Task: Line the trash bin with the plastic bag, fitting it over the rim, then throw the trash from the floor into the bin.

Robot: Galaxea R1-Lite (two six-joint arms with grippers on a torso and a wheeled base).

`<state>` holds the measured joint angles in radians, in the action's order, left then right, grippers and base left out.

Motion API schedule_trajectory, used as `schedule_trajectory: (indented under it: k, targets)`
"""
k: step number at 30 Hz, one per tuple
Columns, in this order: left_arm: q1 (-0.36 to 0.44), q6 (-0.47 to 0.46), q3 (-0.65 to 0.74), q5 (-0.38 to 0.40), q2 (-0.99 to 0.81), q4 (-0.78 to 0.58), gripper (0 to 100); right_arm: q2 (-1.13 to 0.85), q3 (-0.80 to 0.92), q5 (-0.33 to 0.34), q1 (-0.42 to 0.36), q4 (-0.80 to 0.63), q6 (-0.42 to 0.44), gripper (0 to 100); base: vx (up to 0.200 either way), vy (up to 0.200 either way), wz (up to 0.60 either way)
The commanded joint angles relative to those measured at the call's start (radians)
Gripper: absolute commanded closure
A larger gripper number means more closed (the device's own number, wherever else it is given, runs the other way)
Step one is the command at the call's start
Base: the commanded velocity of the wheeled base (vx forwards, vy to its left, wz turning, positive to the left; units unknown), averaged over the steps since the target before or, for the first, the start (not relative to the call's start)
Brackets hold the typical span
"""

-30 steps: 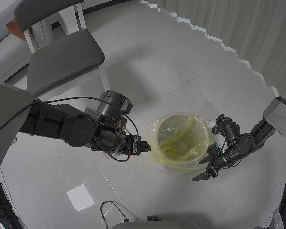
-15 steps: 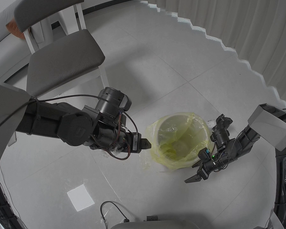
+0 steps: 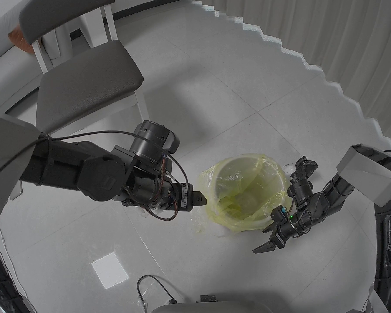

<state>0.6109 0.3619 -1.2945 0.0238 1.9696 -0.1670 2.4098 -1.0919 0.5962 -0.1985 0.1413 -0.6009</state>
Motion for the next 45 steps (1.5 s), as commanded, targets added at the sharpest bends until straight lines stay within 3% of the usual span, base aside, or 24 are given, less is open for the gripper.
schedule_trajectory:
  k: [1, 5, 12, 21, 45]
  targets:
    - [0.000, 0.000, 0.007, 0.001, 0.009, 0.000, 0, -0.218, 0.144, 0.001, 0.048, -0.006, -0.033, 0, 0.000, 0.000, 0.00]
    - [0.001, 0.000, 0.021, -0.001, 0.009, 0.001, 0, -0.347, 0.224, 0.002, 0.094, -0.008, -0.036, 0, 0.000, 0.000, 0.00]
    - [0.023, 0.002, 0.023, -0.004, 0.008, 0.009, 0, -0.391, 0.216, 0.027, 0.122, 0.003, -0.034, 0, 0.000, 0.000, 0.00]
    - [0.063, 0.045, 0.023, -0.036, 0.005, 0.009, 0, -0.373, 0.121, 0.045, 0.060, 0.001, -0.013, 0, 0.000, 0.000, 0.00]
    - [0.027, 0.054, 0.146, -0.042, -0.130, 0.029, 0, -0.166, -0.016, 0.048, -0.015, 0.003, 0.001, 0, 0.000, 0.000, 0.00]
